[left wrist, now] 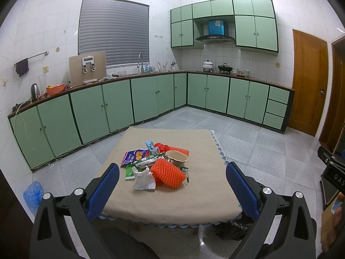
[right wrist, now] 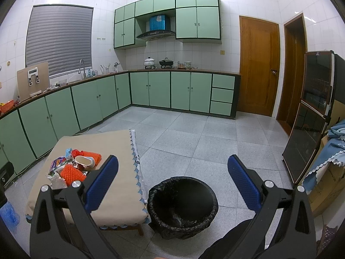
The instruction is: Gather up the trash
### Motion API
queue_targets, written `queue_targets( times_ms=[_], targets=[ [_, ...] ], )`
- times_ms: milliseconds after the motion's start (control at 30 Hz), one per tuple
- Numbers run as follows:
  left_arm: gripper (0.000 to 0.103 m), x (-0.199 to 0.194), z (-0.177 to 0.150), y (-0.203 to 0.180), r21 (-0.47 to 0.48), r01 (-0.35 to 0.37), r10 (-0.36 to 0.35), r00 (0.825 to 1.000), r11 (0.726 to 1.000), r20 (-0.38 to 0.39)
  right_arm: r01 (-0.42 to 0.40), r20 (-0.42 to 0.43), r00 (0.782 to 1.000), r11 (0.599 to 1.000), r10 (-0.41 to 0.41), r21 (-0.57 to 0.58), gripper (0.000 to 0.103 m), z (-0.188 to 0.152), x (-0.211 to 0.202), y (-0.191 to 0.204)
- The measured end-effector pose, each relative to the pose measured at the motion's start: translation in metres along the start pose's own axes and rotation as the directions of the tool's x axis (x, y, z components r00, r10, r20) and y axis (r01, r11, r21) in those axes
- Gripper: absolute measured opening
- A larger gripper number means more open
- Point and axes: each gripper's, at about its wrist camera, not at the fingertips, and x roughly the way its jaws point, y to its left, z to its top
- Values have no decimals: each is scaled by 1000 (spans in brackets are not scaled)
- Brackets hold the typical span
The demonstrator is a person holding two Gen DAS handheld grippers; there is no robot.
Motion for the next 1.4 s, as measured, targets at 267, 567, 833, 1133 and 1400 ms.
queue_targets(
  times_ms=[267,567,833,1133,1400],
  targets=[
    [97,0,0,0,0,1,-1,1000,1000,-2,-2,-4,1000,1000,2,-2,98,-2,1,3],
    [97,1,0,1,1,-1,1,1000,1000,-4,-4,-5,1000,1000,4,-2,98,-2,1,4],
    [97,6,-8,10,8,-4,4,1000,1000,-14,-62,-24,998,998,62,-29,98,-6,8,14],
    [97,26,-40,76,-34,-137,135,989,990,-65,-248,-87,967,961,239,-121,98,-22,41,75],
    [97,49,-49,102,-79,-112,108,993,991,-52,-411,-168,909,890,383,-198,98,-35,77,149]
  ],
)
